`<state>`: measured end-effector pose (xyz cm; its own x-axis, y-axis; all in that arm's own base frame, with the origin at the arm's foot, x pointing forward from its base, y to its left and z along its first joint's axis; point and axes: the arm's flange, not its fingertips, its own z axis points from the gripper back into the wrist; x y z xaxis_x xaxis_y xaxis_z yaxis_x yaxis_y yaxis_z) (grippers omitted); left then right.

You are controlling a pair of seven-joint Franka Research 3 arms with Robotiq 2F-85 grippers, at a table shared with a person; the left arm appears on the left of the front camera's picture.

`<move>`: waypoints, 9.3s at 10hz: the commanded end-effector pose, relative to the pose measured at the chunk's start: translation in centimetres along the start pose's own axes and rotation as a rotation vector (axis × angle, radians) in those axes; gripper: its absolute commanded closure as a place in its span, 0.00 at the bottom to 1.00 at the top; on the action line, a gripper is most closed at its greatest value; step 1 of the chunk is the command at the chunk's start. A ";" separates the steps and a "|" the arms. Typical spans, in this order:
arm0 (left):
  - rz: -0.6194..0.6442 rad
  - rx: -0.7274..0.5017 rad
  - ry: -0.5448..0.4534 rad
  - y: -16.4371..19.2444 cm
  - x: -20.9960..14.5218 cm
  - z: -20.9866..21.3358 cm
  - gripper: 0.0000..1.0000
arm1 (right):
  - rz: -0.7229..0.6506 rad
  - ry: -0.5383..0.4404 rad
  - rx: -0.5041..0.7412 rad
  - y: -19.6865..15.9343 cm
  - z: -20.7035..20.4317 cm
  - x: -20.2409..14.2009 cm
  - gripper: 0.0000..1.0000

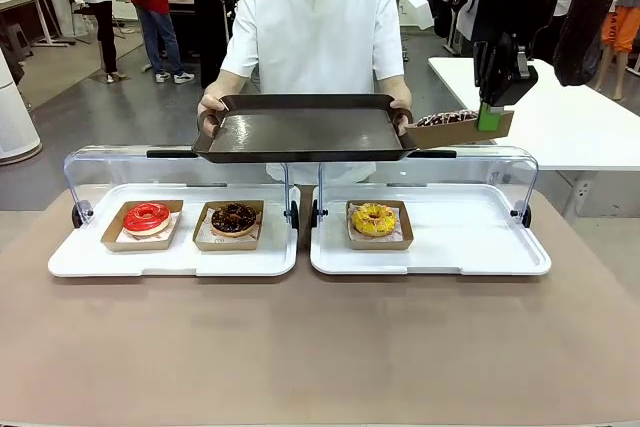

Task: Provide the desired donut to the person.
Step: Place the picked Paper togo box onto the Handle tray extended by the person, then pick up and lift the Paper togo box containing the Donut pointed at by the person.

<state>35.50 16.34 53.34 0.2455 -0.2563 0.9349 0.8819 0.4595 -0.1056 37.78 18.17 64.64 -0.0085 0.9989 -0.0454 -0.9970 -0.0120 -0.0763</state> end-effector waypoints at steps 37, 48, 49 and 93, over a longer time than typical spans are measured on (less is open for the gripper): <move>-0.007 -0.001 -0.016 0.0 0.1 0.1 0.00 | 0.026 -0.242 0.030 -17.4 -6.2 5.5 0.99; -0.007 -0.001 -0.016 0.0 0.1 0.1 0.00 | 0.074 -0.225 0.077 -17.1 -7.5 5.4 0.00; -0.007 -0.001 -0.016 0.0 0.1 0.1 0.00 | 0.073 -0.223 0.078 -17.2 -7.5 5.4 0.15; -0.007 -0.001 -0.016 0.0 0.1 0.1 0.00 | -0.037 -0.389 0.064 -6.9 -3.8 -18.2 0.00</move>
<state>35.50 16.38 53.35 0.2462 -0.2569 0.9346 0.8812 0.4607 -0.1055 43.98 2.70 61.35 0.0458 0.9739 0.2224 -0.9962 0.0611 -0.0623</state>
